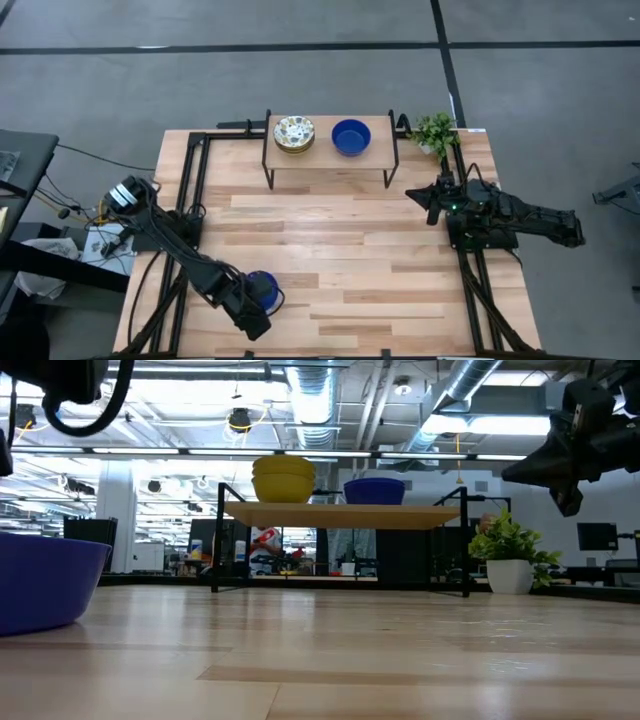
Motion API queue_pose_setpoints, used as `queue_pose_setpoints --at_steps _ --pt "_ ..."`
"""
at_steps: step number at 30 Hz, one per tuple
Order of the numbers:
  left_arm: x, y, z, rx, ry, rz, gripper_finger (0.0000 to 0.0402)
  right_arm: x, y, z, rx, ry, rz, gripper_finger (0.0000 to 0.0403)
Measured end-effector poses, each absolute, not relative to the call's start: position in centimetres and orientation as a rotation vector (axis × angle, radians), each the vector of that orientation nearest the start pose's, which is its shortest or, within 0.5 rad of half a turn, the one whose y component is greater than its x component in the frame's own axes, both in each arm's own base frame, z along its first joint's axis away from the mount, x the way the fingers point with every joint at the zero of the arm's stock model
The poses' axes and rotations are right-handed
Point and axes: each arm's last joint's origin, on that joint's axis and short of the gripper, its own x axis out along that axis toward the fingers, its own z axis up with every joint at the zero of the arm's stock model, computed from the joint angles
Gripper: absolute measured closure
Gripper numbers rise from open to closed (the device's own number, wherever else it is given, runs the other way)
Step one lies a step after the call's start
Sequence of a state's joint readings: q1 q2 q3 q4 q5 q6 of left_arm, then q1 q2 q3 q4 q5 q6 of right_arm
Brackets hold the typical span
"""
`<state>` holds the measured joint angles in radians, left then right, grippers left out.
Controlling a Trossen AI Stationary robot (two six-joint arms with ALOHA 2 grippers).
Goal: Pick & Place Mini bowls
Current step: Stack the blue bowl on top of the blue bowl on the shelf
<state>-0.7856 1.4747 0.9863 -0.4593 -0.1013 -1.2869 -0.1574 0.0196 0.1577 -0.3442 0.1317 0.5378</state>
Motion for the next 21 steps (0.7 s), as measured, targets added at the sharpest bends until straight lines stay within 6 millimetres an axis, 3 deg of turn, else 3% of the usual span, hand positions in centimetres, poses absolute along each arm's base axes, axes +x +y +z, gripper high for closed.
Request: queue_pose_setpoints --at_steps 11,21 --pt "21.6 -21.3 20.7 -0.715 1.159 0.045 0.0198 8.3 -1.7 18.2 0.520 0.123 -0.342 0.0403" --pt "21.7 -21.4 20.6 -0.718 1.154 0.040 0.0198 8.3 -1.7 18.2 0.520 0.123 -0.342 0.0403"
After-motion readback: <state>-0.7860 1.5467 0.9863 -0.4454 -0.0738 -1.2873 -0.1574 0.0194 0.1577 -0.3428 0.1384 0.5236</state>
